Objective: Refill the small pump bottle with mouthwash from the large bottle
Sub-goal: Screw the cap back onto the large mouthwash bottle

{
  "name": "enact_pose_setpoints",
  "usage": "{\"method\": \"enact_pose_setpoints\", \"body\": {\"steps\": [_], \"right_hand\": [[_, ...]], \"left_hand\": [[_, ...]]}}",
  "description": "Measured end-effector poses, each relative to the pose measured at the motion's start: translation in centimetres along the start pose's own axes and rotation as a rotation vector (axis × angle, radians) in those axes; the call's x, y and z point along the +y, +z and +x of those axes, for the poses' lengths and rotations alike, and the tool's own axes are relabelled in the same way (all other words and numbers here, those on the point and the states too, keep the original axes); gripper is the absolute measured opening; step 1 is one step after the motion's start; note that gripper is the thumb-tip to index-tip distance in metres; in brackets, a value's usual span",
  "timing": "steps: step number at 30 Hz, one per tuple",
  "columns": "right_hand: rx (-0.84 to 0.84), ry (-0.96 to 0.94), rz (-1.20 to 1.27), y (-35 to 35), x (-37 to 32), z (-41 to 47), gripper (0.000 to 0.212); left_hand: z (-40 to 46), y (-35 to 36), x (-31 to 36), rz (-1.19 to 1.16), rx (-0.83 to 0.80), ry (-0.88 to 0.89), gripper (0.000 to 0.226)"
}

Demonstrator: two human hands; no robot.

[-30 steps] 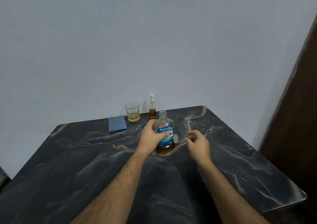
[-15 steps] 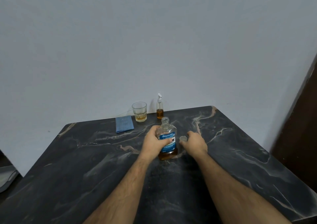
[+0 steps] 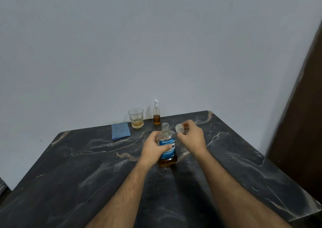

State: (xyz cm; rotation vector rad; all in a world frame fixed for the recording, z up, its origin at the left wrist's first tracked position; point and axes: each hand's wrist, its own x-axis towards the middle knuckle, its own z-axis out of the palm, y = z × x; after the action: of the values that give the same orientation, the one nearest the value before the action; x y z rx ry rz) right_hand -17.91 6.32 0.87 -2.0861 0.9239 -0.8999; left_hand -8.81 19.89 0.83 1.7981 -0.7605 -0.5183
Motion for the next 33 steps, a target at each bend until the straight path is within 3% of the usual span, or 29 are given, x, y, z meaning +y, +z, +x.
{"method": "enact_pose_setpoints", "body": {"steps": [5,11,18,25,33], "right_hand": [[-0.072,-0.175,-0.019,-3.7,-3.2,0.7,0.033],[-0.304,-0.314,-0.218,-7.1,-6.8,0.7,0.029],[-0.358,-0.428,-0.407,-8.8,-9.8,0.4,0.035],[-0.403,-0.455,-0.446,-9.6,-11.8,0.2,0.041],[-0.505,-0.441,-0.533,-9.9,-13.5,0.1,0.032]], "left_hand": [[-0.6,0.0,1.1,0.009,-0.017,0.024,0.065],[-1.1,-0.3,2.6,0.036,-0.042,0.065,0.061],[-1.8,-0.7,3.7,0.043,-0.045,0.077,0.06],[-2.6,-1.0,4.2,0.056,-0.049,0.092,0.063],[-3.3,-1.6,4.5,0.074,-0.062,0.115,0.063]]}}
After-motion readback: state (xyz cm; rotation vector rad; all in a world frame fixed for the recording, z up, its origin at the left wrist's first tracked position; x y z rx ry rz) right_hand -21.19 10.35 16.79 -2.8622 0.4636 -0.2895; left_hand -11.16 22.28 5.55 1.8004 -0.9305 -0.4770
